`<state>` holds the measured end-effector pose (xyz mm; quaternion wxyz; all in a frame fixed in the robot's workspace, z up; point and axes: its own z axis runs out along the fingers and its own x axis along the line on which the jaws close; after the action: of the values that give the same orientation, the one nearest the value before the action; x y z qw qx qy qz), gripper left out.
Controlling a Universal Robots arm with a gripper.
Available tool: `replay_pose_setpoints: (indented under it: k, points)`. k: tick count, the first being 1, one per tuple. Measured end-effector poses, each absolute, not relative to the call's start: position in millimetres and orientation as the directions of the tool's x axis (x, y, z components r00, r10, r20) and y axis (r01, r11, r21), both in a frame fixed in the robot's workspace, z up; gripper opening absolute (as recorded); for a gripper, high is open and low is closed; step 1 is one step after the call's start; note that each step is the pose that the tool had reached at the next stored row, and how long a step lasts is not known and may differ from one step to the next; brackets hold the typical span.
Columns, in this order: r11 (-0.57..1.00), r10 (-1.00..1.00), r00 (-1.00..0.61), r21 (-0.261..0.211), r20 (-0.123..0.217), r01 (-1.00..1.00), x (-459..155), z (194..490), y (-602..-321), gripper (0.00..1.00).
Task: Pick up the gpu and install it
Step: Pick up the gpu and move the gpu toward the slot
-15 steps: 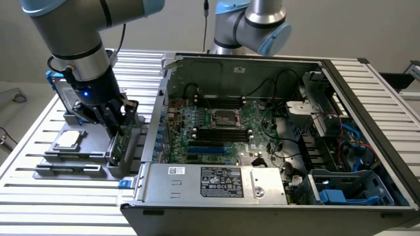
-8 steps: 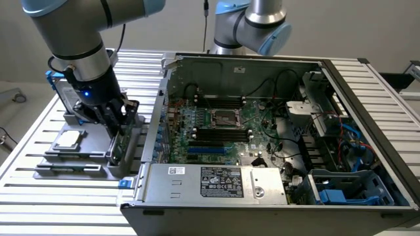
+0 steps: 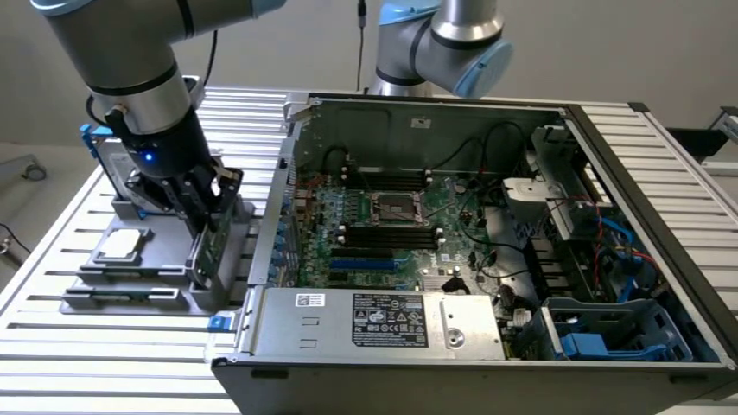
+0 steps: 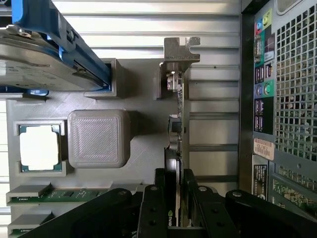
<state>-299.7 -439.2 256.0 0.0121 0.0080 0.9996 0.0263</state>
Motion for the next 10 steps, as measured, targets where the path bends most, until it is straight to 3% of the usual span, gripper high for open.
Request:
replay_pose_setpoints:
  k: [10]
  points:
    - [0.997, 0.017, -1.000, 0.074, -0.023, 0.015, -300, 277, -439, 0.26]
